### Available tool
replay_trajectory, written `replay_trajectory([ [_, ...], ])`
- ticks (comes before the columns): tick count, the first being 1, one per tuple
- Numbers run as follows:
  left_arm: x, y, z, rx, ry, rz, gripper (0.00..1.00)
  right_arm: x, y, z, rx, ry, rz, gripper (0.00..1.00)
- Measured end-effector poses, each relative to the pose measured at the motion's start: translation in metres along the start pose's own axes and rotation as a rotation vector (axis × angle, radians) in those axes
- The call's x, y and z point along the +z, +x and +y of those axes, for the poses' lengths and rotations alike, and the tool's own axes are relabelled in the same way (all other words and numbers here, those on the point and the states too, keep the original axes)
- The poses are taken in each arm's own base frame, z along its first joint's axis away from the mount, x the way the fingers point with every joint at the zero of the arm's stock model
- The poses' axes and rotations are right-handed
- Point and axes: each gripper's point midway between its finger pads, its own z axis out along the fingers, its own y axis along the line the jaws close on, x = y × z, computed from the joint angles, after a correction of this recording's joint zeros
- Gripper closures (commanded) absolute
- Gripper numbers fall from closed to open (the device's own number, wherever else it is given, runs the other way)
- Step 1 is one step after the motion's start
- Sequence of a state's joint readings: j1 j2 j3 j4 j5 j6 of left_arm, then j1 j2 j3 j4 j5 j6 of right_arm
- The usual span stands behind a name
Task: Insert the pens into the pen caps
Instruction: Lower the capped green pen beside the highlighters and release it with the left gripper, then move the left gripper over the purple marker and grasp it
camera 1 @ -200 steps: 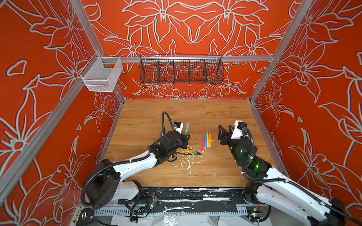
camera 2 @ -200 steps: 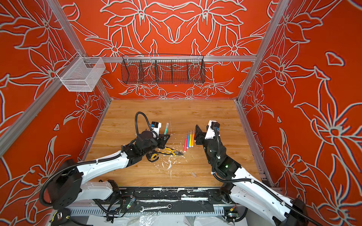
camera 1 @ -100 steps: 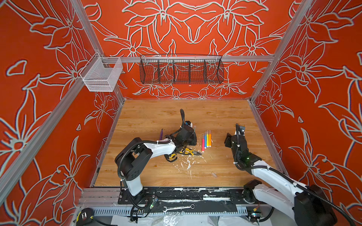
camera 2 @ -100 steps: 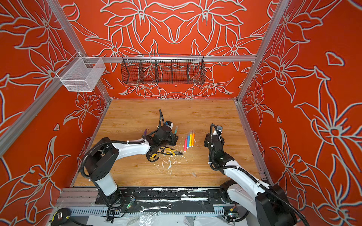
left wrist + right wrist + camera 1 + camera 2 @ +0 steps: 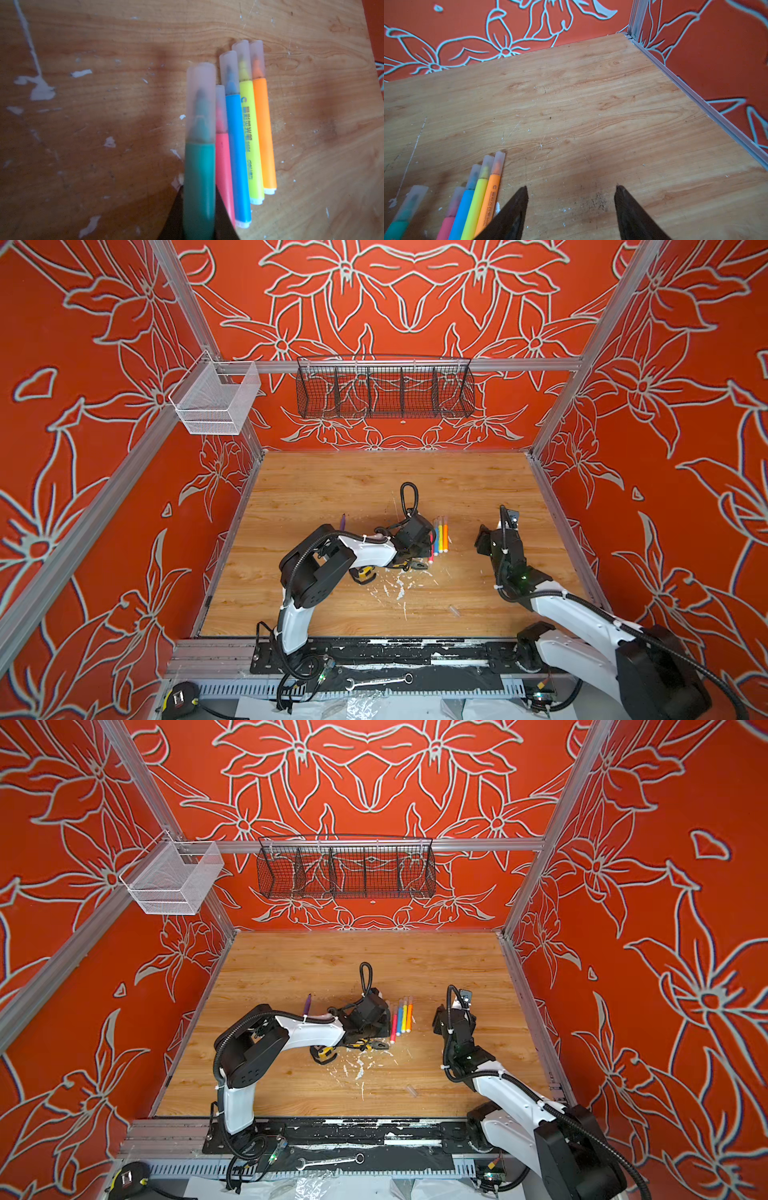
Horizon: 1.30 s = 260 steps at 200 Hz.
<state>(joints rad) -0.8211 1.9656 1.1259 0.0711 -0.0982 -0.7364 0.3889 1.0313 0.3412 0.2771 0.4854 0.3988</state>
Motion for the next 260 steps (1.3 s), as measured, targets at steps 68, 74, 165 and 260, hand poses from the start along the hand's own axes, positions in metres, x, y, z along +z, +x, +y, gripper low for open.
replay_trajectory([
  [68, -0.007, -0.006, 0.001, 0.04, -0.009, -0.022, 0.49, 0.002, 0.003, 0.003, -0.007, -0.009, 0.015, 0.31],
  [74, -0.009, -0.007, 0.001, 0.054, -0.013, -0.023, 0.48, 0.003, 0.004, 0.003, -0.009, -0.009, 0.018, 0.3],
  [165, -0.16, -0.102, 0.039, 0.171, -0.174, -0.402, 0.38, 0.008, 0.004, 0.007, -0.018, -0.01, 0.034, 0.32],
  [260, -0.202, -0.096, 0.184, 0.037, -0.412, -0.399, 0.3, 0.012, 0.007, 0.012, -0.026, -0.02, 0.055, 0.35],
])
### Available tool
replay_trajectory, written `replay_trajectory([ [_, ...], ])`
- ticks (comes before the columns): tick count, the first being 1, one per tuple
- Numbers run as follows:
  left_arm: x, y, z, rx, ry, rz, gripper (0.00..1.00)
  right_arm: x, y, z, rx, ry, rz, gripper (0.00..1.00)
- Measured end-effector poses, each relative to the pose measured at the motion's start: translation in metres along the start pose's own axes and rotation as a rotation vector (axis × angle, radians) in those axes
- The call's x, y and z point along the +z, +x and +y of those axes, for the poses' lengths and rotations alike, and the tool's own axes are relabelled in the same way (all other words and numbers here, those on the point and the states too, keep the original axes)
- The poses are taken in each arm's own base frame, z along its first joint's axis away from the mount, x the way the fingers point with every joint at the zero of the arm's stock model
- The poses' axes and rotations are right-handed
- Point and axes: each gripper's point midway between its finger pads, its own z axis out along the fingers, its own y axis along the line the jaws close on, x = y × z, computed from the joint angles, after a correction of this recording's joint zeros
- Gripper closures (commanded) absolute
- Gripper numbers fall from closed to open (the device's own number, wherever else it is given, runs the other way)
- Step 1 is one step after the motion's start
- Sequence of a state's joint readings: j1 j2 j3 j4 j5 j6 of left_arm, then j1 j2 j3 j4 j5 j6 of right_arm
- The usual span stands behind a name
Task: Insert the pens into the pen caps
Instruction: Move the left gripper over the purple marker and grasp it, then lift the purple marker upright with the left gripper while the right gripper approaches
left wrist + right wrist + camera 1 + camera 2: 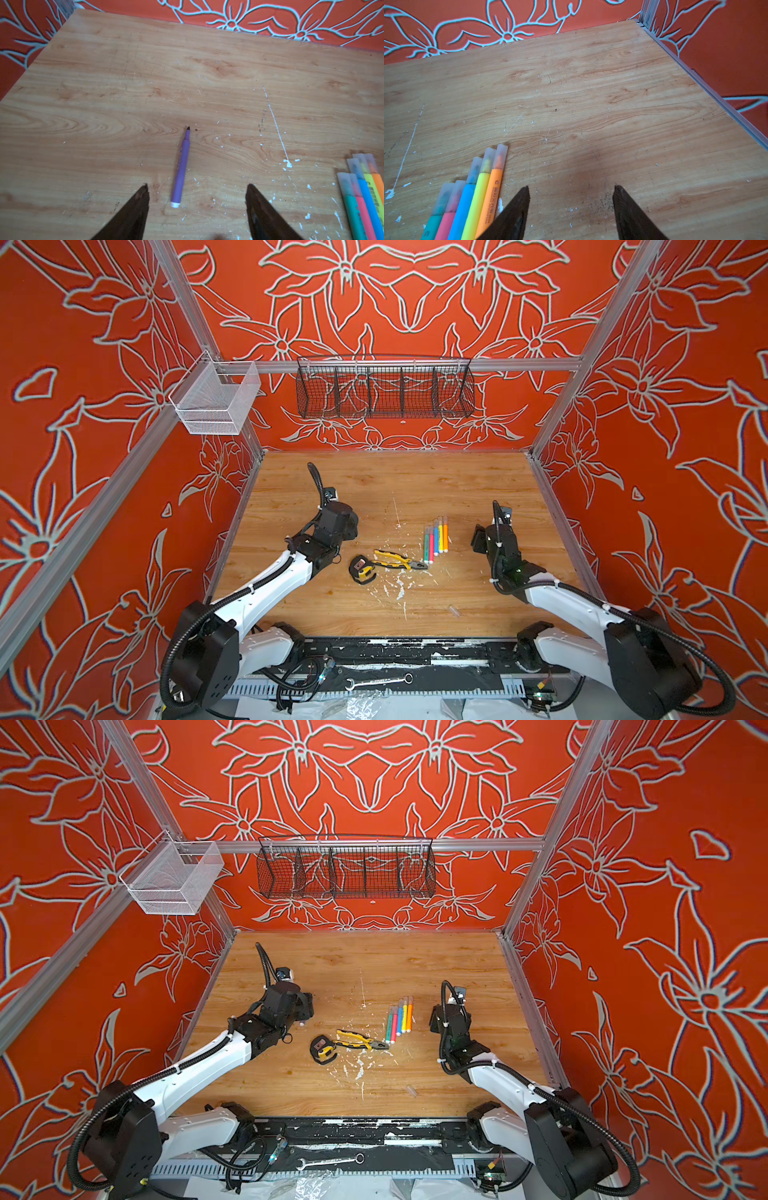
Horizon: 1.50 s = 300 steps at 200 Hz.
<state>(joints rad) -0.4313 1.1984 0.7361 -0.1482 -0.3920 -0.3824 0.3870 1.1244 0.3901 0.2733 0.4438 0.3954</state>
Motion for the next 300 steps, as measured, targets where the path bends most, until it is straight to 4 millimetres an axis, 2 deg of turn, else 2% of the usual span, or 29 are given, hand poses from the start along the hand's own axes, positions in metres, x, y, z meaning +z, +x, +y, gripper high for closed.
replay_trajectory([
  [34, 0.019, 0.025, 0.001, 0.012, -0.012, 0.092, 0.36, 0.001, -0.002, 0.002, 0.001, -0.004, -0.001, 0.35],
  [50, 0.031, 0.039, 0.007, 0.027, -0.049, 0.152, 0.44, 0.001, -0.001, 0.003, 0.0, -0.007, 0.002, 0.36],
  [68, 0.045, 0.049, 0.015, 0.021, -0.092, 0.211, 0.48, 0.001, -0.001, 0.002, -0.001, -0.007, 0.003, 0.36],
  [114, 0.068, 0.056, 0.021, 0.002, -0.136, 0.297, 0.58, 0.003, 0.002, 0.002, -0.008, -0.004, 0.014, 0.36],
  [160, 0.082, 0.059, 0.021, -0.018, -0.151, 0.372, 0.63, 0.004, -0.002, 0.005, -0.006, -0.007, 0.01, 0.36],
  [202, 0.093, 0.074, 0.017, -0.02, -0.145, 0.463, 0.63, 0.004, -0.002, 0.005, -0.006, -0.007, 0.011, 0.36],
  [236, 0.103, 0.086, 0.017, -0.041, -0.162, 0.539, 0.69, 0.004, -0.002, 0.005, -0.006, -0.008, 0.011, 0.36],
  [262, 0.115, 0.079, 0.012, -0.079, -0.146, 0.549, 0.73, 0.004, -0.002, 0.006, -0.006, -0.009, 0.011, 0.36],
  [300, 0.12, 0.075, 0.012, -0.099, -0.145, 0.557, 0.87, 0.004, -0.002, 0.006, -0.006, -0.01, 0.012, 0.36],
])
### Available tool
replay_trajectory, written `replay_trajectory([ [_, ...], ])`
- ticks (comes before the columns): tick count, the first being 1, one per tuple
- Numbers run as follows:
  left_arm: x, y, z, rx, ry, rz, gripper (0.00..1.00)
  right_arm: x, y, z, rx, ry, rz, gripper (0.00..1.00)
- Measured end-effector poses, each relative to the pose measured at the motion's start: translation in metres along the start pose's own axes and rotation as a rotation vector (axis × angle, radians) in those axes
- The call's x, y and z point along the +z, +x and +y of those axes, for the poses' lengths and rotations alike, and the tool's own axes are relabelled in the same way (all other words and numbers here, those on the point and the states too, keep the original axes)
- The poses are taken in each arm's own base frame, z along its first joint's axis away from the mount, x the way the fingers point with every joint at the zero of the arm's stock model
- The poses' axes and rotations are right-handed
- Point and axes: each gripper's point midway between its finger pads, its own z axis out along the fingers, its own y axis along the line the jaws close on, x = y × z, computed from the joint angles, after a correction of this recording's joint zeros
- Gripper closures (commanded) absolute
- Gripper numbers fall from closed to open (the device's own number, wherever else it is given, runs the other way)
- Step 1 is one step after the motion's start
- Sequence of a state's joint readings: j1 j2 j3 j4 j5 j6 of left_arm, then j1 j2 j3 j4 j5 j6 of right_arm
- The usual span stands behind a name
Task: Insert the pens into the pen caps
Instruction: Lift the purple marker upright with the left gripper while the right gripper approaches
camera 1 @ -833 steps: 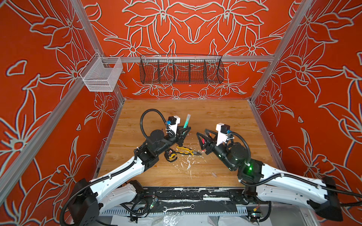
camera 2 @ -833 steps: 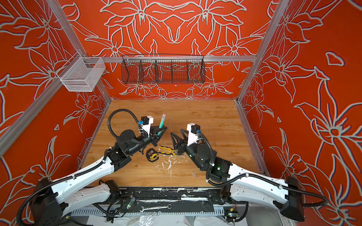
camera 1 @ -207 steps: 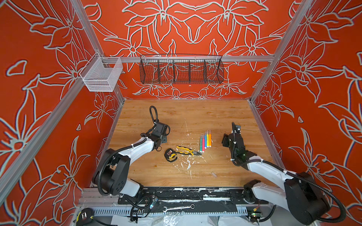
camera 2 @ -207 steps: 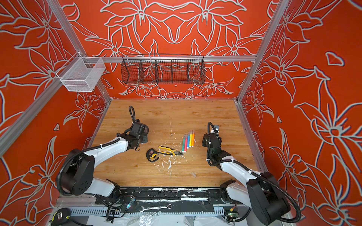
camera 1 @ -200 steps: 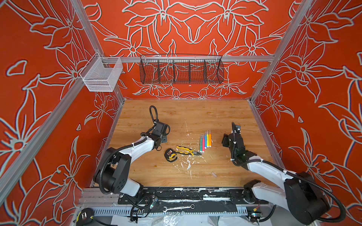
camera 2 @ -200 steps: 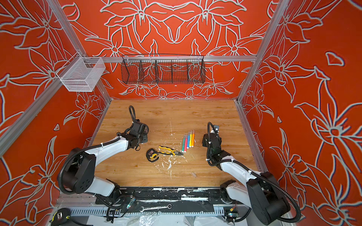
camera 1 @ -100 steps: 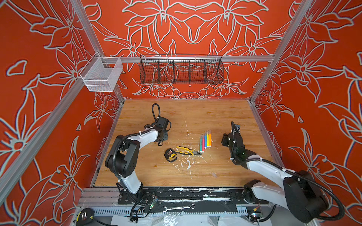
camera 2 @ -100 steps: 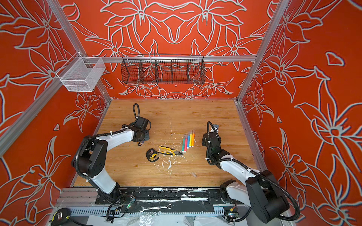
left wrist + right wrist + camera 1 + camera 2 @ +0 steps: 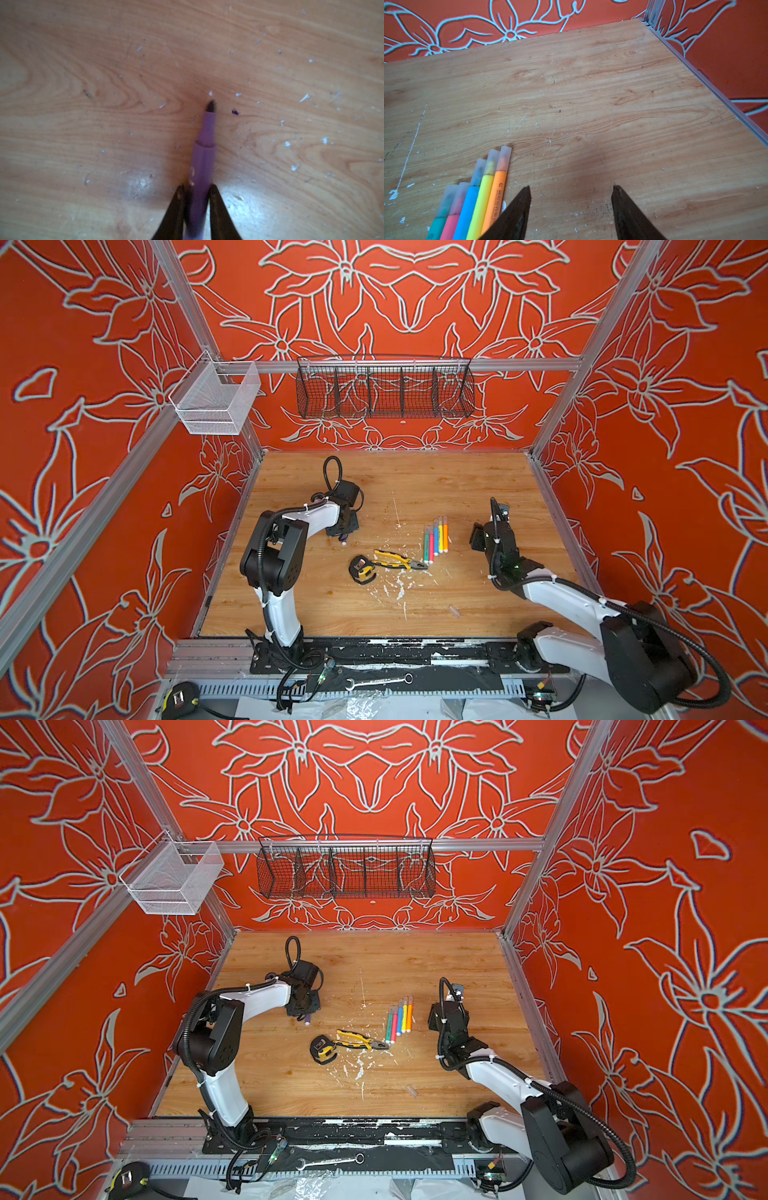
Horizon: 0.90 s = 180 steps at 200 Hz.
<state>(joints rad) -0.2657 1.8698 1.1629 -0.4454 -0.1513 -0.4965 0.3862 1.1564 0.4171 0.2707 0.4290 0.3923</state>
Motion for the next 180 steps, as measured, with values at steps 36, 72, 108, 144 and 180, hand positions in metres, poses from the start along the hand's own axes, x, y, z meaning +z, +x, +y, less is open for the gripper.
replay_trajectory([
  [36, -0.001, 0.0, -0.001, 0.002, 0.012, 0.01, 1.0, 0.0, 0.0, 0.0, 0.0, 0.0, 0.0, 0.38],
  [72, -0.008, 0.005, -0.009, 0.019, 0.074, 0.039, 1.0, -0.009, -0.007, -0.002, 0.021, -0.006, -0.02, 0.39],
  [108, -0.101, -0.017, -0.031, 0.038, 0.283, -0.137, 1.0, -0.049, -0.038, -0.002, 0.122, -0.12, -0.149, 0.39],
  [144, -0.249, -0.051, -0.062, 0.106, 0.59, -0.527, 1.0, -0.095, -0.079, 0.021, 0.23, -0.334, -0.219, 0.39],
  [180, -0.288, 0.001, -0.088, 0.317, 0.757, -0.687, 1.0, -0.133, -0.093, 0.061, 0.309, -0.606, -0.207, 0.36],
])
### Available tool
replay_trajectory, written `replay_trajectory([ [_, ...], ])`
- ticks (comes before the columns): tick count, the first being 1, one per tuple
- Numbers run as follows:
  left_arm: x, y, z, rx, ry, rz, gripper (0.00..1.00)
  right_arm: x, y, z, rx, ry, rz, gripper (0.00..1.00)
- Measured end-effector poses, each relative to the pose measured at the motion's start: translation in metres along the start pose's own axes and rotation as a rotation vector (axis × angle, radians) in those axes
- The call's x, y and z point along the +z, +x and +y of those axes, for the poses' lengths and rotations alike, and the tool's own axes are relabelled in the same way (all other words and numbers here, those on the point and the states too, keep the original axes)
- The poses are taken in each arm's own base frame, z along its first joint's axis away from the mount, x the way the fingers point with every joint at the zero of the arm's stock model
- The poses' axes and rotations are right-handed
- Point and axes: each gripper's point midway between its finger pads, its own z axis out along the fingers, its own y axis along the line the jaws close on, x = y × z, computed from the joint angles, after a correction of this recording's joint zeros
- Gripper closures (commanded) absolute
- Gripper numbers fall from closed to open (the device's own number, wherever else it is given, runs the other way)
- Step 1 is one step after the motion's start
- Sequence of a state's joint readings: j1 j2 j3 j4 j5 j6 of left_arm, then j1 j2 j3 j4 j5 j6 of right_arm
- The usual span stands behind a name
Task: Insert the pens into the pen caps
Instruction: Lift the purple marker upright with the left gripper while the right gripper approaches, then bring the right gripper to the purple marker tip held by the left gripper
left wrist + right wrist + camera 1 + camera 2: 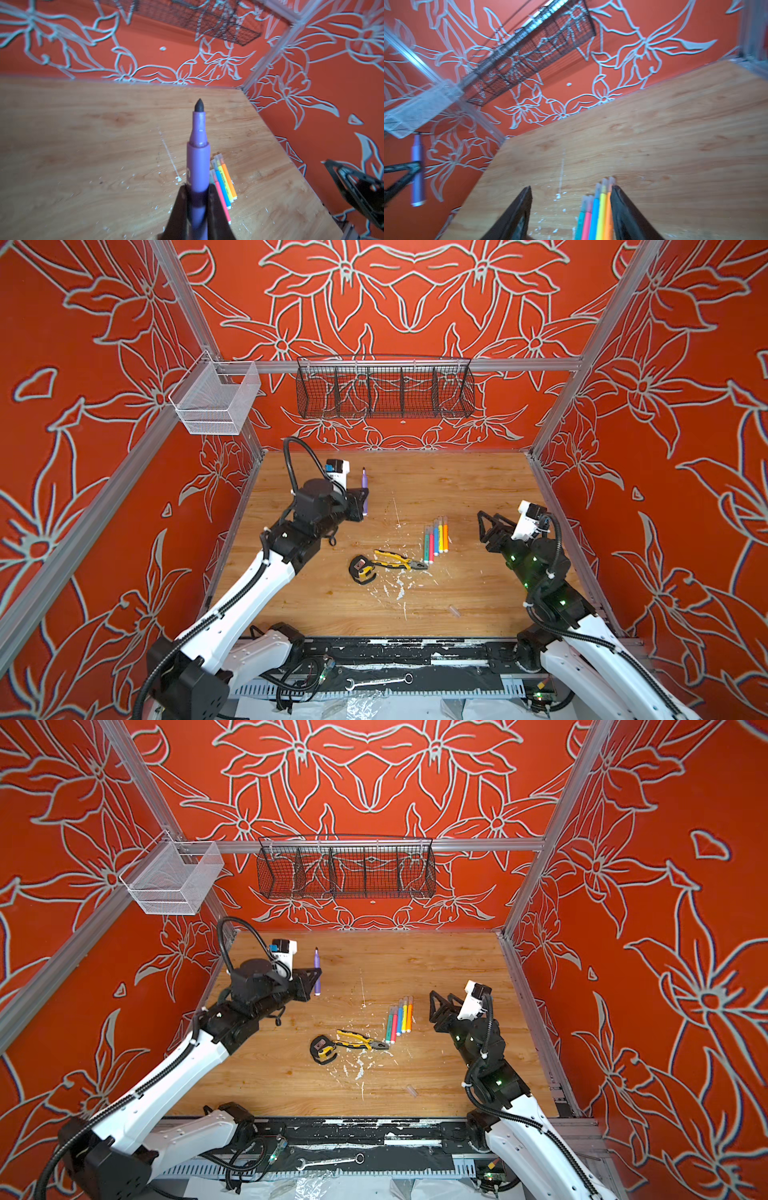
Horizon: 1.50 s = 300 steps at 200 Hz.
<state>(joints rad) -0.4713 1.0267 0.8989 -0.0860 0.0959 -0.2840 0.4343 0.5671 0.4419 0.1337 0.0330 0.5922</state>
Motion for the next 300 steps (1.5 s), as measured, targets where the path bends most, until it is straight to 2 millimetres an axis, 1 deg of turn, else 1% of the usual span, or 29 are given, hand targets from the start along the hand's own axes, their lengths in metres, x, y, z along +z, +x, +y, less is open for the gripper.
replay_trajectory([
  [11, -0.003, 0.023, -0.015, 0.064, 0.072, -0.003, 1.0, 0.0, 0.005, 0.019, 0.023, -0.087, 0.026, 0.35],
  [22, -0.006, 0.045, -0.026, 0.118, 0.133, 0.002, 1.0, 0.0, 0.01, 0.039, 0.04, -0.172, 0.053, 0.34],
  [32, -0.008, 0.058, -0.032, 0.157, 0.174, -0.002, 1.0, 0.0, 0.017, 0.058, 0.046, -0.252, 0.079, 0.34],
  [41, -0.01, 0.065, -0.038, 0.192, 0.206, -0.012, 1.0, -0.002, 0.024, 0.078, 0.047, -0.33, 0.103, 0.33],
  [52, -0.012, 0.066, -0.044, 0.225, 0.234, -0.032, 1.0, -0.005, 0.034, 0.1, 0.043, -0.411, 0.135, 0.32],
  [71, -0.016, 0.056, -0.058, 0.279, 0.273, -0.09, 1.0, -0.009, 0.054, 0.13, 0.034, -0.517, 0.19, 0.32],
  [86, -0.017, 0.052, -0.069, 0.319, 0.303, -0.119, 1.0, -0.009, 0.067, 0.146, 0.026, -0.573, 0.22, 0.32],
  [98, -0.016, 0.055, -0.078, 0.354, 0.33, -0.126, 1.0, -0.007, 0.076, 0.156, 0.017, -0.6, 0.237, 0.34],
  [111, -0.014, 0.061, -0.089, 0.39, 0.36, -0.121, 1.0, -0.003, 0.083, 0.161, 0.012, -0.612, 0.247, 0.37],
  [126, -0.014, 0.067, -0.098, 0.426, 0.383, -0.119, 1.0, 0.0, 0.086, 0.162, 0.01, -0.613, 0.246, 0.37],
  [157, -0.014, 0.069, -0.106, 0.475, 0.395, -0.136, 1.0, 0.0, 0.071, 0.165, 0.019, -0.615, 0.18, 0.37],
  [172, -0.013, 0.068, -0.108, 0.493, 0.394, -0.146, 1.0, -0.002, 0.066, 0.167, 0.02, -0.62, 0.162, 0.38],
  [187, -0.01, 0.072, -0.11, 0.512, 0.399, -0.141, 1.0, -0.001, 0.066, 0.167, 0.021, -0.62, 0.157, 0.4],
  [205, -0.006, 0.084, -0.117, 0.543, 0.417, -0.111, 1.0, 0.004, 0.07, 0.166, 0.016, -0.605, 0.162, 0.44],
  [211, -0.005, 0.089, -0.118, 0.554, 0.423, -0.101, 1.0, 0.006, 0.072, 0.164, 0.012, -0.598, 0.166, 0.46],
  [225, -0.003, 0.095, -0.121, 0.575, 0.432, -0.087, 1.0, 0.009, 0.075, 0.163, 0.005, -0.589, 0.175, 0.57],
  [236, -0.003, 0.097, -0.123, 0.588, 0.433, -0.086, 1.0, 0.01, 0.076, 0.164, -0.005, -0.588, 0.174, 0.67],
  [263, -0.002, 0.099, -0.122, 0.604, 0.427, -0.082, 1.0, 0.013, 0.081, 0.162, -0.002, -0.579, 0.189, 0.83],
  [285, -0.001, 0.098, -0.12, 0.607, 0.414, -0.083, 1.0, 0.017, 0.082, 0.159, -0.004, -0.554, 0.188, 0.91],
  [300, -0.001, 0.098, -0.12, 0.607, 0.413, -0.085, 1.0, 0.017, 0.082, 0.159, -0.002, -0.554, 0.186, 0.94],
])
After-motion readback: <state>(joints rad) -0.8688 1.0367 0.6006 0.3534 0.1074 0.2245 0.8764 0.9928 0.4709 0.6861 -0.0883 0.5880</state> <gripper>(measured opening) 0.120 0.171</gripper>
